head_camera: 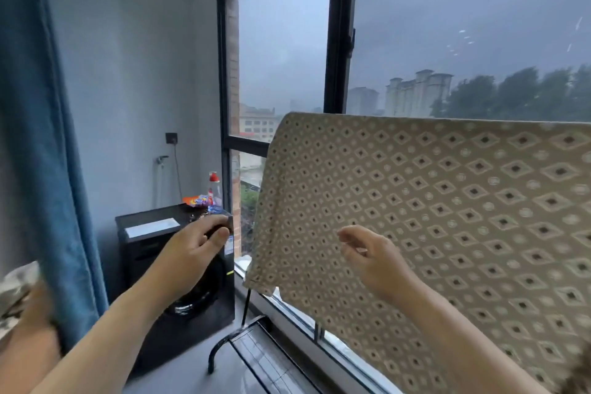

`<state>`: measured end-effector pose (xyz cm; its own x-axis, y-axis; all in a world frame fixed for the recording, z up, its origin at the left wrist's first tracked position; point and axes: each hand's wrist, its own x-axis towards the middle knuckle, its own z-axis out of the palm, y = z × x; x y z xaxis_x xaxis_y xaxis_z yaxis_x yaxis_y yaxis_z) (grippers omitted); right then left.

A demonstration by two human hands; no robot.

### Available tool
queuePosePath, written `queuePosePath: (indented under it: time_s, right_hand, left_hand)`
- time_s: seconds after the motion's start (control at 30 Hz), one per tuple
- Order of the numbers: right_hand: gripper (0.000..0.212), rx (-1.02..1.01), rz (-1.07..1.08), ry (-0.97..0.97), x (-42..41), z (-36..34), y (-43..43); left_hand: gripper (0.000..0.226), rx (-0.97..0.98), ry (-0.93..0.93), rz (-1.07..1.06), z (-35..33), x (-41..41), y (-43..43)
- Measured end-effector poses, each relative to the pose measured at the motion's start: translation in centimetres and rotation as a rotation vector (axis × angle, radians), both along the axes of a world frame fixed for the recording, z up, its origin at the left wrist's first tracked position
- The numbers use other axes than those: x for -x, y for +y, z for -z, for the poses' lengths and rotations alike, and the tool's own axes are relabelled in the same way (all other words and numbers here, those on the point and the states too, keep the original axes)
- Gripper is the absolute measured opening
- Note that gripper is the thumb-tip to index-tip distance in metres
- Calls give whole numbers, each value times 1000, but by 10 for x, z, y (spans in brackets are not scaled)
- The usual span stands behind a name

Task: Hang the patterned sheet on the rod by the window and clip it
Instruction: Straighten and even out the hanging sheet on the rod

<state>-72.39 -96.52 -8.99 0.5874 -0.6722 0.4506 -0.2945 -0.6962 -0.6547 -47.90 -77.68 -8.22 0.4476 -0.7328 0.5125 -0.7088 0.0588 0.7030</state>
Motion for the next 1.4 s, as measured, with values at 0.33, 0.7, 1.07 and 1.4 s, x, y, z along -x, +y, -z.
queuePosePath:
  time_s: [0.33, 0.7, 1.07, 1.4]
  right_hand:
    - [28, -32, -158, 12, -55, 14, 60]
    - [31, -47, -228, 68, -175, 23, 51]
    - [33, -59, -236, 138, -304, 41, -24]
    - [31, -164, -300, 77, -475, 64, -197]
  left_hand:
    - [34, -114, 20, -190, 32, -20, 96]
    - [35, -125, 41, -213, 34, -115, 82]
    - [32, -132, 99, -158, 61, -232, -5]
    - [30, -200, 126, -218, 79, -383, -161]
